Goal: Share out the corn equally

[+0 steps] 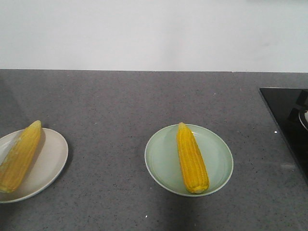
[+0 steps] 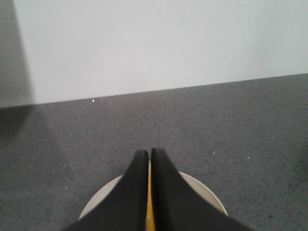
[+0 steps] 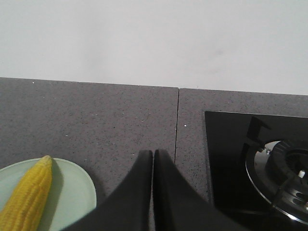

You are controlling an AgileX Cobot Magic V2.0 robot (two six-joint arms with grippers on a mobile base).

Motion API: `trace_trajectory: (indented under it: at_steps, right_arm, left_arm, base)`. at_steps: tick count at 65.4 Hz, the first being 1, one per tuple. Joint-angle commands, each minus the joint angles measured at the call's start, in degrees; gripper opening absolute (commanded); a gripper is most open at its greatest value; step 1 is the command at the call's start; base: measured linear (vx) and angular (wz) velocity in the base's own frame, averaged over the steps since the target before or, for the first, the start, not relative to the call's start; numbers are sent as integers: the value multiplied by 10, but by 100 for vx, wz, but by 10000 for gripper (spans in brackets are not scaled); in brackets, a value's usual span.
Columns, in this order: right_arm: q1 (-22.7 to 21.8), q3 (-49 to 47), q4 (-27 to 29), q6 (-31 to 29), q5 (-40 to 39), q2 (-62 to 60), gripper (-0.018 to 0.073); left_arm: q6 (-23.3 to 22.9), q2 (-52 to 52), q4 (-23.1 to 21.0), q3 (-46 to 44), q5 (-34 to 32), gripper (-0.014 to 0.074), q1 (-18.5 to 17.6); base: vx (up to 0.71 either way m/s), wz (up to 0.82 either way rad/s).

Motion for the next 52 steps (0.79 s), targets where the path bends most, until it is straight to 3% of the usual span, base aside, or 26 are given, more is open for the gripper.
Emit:
trace_trajectory:
  at_steps: [1,21,28,39,52]
  right_arm:
    - [-4,-16,0,-5,-44,-1,-11]
    - [-4,-16,0,-5,-44,-1,-11]
    - [-4,-16,0,-5,-44,-1,-11]
    - [-4,-16,0,-5,-44,-1,-11]
    - [-4,-16,0,-5,-44,-1,-11]
  left_arm:
    - [72,-33,-46,13,-99,-6,21]
    - [199,-143,-166,109,-161,-6,92]
    - [222,-178,-182,140,-175,-6,99]
    - [222,-222,-182,196,-206,-6,99]
    - [188,-269,-182,263,-247,-6,99]
  base:
    - [0,0]
    - [0,0]
    - [0,0]
    - [0,0]
    - [0,0]
